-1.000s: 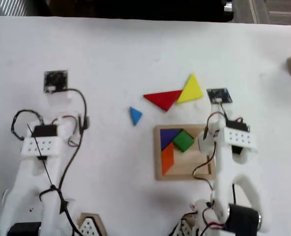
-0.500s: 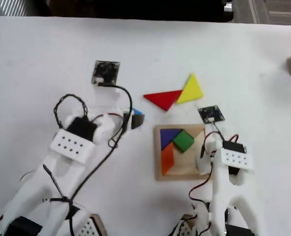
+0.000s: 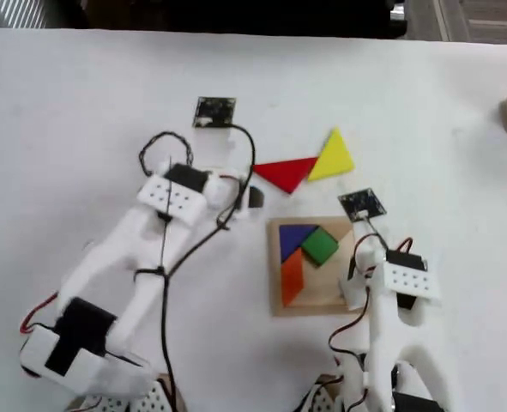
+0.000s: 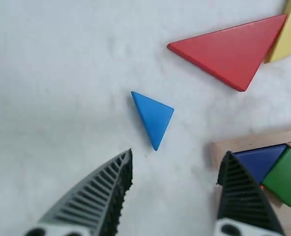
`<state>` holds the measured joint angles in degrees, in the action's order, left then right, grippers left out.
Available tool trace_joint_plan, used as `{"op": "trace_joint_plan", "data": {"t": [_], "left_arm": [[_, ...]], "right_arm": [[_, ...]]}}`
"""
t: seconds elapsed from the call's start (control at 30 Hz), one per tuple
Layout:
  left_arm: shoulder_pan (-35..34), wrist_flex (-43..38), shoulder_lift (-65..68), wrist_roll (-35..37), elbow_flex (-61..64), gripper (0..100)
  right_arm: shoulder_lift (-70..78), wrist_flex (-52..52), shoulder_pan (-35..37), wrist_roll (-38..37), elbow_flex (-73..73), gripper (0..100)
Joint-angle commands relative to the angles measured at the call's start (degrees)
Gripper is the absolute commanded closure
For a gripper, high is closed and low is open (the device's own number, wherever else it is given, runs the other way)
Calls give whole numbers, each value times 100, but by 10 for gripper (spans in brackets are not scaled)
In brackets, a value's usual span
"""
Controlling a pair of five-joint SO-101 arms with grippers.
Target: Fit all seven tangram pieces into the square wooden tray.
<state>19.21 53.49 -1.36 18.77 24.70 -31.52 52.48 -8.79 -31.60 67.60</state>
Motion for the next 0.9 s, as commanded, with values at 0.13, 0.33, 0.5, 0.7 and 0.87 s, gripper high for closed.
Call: {"op": "trace_joint_plan", "data": {"t": [0.13, 0.33, 0.5, 0.7, 0.87], "left_arm": [[-57, 62, -356, 105, -220, 714], [-330, -325, 119, 334, -290, 714], [-312, -281, 927, 404, -826, 714], [-303, -105, 1631, 413, -1477, 714], [-409, -114, 2176, 413, -1776, 714]], "right_arm": [[-215, -145, -48, -79, -18, 981], [-215, -127, -57, -70, -9, 981], [-215, -127, -57, -70, 0, 981], [-215, -127, -31, -88, 0, 981], [-215, -127, -31, -88, 0, 981]]}}
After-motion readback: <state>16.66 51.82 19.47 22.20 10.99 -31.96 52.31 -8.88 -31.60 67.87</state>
